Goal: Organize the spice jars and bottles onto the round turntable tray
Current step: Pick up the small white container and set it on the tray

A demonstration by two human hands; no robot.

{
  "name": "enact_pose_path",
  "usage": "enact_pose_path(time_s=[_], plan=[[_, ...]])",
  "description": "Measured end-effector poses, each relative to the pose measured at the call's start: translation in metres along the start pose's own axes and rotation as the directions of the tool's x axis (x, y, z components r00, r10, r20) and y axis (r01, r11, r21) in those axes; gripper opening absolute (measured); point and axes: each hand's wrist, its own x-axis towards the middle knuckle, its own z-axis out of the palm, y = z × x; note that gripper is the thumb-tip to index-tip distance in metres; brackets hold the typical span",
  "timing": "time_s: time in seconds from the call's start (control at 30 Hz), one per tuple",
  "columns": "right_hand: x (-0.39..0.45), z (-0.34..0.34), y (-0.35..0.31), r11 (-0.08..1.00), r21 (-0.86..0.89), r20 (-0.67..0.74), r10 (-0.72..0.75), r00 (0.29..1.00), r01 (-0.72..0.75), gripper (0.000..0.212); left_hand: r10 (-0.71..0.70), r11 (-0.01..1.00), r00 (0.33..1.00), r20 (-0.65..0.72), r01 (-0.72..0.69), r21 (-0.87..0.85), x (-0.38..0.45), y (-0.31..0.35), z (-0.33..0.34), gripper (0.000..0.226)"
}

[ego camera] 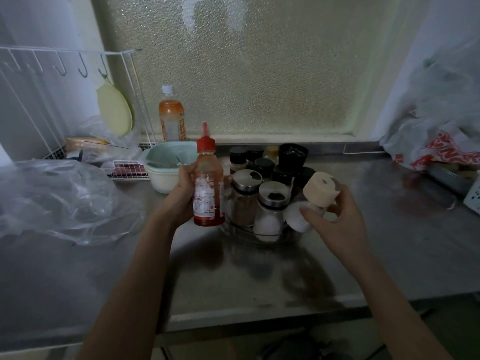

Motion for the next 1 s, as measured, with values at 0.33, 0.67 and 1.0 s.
enact_pose_path(time_s=[0.33, 0.67, 1.0], plan=[[0.008, -0.005, 0.011, 0.999, 0.039, -0.06, 0.029, 0.998, -0.027, 0.046, -0.008, 0.997, 1.0, -0.008, 0.009, 0.081, -0.002, -0.009, 0.013, 0.049], [0.032, -0.015, -0.036, 0.991, 0.134, -0.243, 0.053, 0.969, -0.02, 0.051, 0.016, 0.958, 1.0, -0.008, -0.013, 0.286, -0.005, -0.008, 0.012, 0.04], [0.055, 0.06, -0.113, 0.985, 0.126, 0.088, -0.13, 0.988, 0.119, 0.054, 0.324, 0.945, 0.889, -0.323, -0.316, 0.08, -0.02, -0.015, 0.01, 0.042]])
